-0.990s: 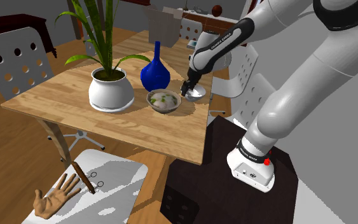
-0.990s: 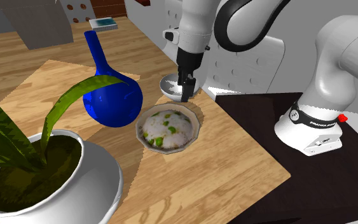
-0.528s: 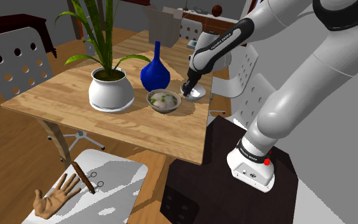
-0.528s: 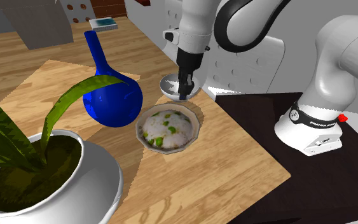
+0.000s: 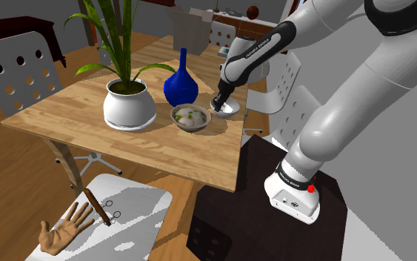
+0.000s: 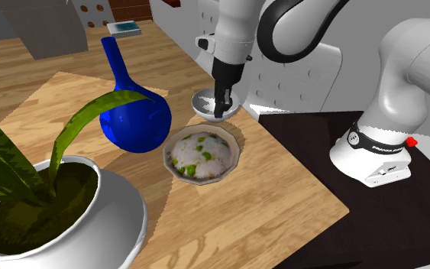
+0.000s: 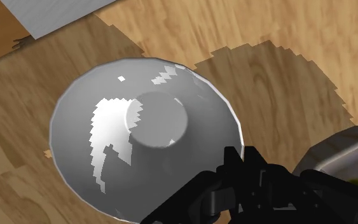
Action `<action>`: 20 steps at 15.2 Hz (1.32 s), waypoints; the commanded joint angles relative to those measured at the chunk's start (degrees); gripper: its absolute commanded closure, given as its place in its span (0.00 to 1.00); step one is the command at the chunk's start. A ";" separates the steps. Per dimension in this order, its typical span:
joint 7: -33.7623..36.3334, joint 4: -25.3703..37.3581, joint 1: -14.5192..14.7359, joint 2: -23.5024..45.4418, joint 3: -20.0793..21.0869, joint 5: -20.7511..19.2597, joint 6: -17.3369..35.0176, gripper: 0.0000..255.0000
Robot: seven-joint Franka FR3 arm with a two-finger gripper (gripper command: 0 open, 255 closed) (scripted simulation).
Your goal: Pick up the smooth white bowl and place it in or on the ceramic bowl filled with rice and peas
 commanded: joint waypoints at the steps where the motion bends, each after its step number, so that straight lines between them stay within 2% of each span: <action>1: 0.26 0.17 -0.16 -0.78 0.08 -0.33 -0.98 1.00; 20: 2.62 6.51 -1.40 -12.41 1.83 -2.79 -18.84 1.00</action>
